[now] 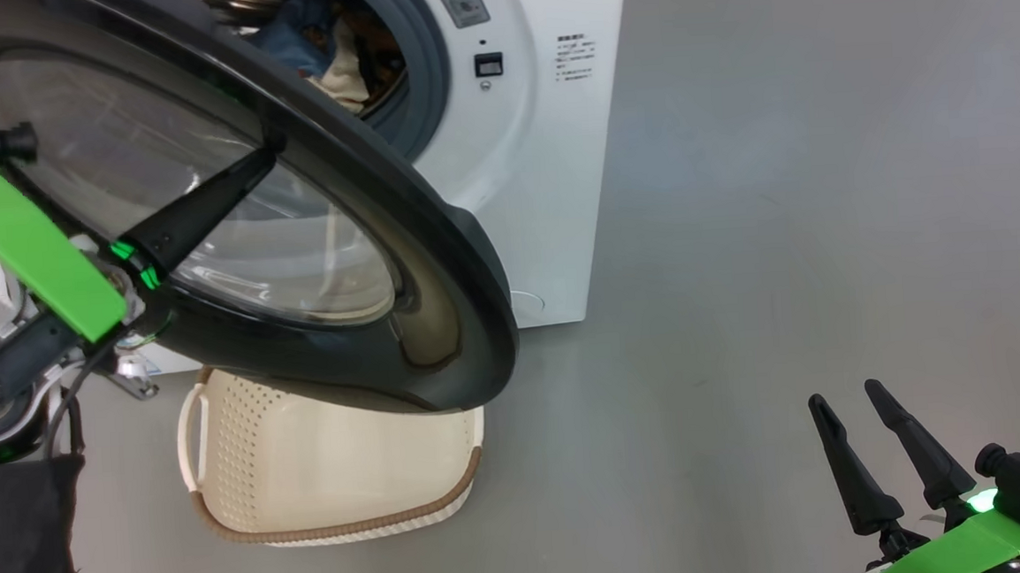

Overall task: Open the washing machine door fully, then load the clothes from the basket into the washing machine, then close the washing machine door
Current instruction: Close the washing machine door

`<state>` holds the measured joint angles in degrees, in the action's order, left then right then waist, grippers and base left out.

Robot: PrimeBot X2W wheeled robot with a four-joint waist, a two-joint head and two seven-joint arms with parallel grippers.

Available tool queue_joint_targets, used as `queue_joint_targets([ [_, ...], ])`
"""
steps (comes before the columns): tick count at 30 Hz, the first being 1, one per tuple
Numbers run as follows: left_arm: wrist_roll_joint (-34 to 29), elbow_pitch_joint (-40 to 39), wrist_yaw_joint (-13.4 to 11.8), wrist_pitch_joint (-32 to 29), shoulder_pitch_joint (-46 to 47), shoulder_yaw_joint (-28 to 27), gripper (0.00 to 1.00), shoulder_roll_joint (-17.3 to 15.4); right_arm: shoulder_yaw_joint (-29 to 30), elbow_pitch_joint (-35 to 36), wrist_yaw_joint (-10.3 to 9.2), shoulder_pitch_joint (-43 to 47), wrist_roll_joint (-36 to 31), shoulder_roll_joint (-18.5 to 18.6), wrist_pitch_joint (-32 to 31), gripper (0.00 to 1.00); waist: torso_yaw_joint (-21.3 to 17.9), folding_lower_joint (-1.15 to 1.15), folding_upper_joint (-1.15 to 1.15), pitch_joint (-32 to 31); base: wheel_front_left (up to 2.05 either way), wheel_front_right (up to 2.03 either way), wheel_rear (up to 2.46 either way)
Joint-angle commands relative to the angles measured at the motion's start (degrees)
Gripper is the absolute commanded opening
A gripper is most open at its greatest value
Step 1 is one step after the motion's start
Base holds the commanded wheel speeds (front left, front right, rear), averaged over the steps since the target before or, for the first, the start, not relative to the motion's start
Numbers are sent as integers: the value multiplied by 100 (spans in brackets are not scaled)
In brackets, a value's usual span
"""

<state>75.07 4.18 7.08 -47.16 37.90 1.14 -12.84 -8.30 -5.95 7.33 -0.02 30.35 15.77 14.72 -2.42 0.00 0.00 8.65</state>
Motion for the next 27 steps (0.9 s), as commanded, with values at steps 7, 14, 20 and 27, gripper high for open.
queue_joint_targets([
  [7, 26, 16, 40, 391, -66, -74, 0, -458, -61, 111, 16, -35, -77, 17, 28, 100, 23, 0, 0, -133, 0, 0, 0],
  [14, -12, -17, 40, 888, -782, 114, 26, -650, -52, 103, 16, 65, -82, 75, 28, 100, 191, 0, 0, -292, 0, 0, 0],
  [20, -79, 86, 40, 1503, -1523, 199, 100, -816, -17, 98, 16, 186, -86, 144, 28, 100, 328, 0, 0, -384, 0, 0, 0],
  [27, -362, 335, 40, 2374, -2259, 671, 100, -990, 113, 59, 16, 390, -95, 276, 28, 100, 512, 0, 0, -456, 0, 0, 0],
])
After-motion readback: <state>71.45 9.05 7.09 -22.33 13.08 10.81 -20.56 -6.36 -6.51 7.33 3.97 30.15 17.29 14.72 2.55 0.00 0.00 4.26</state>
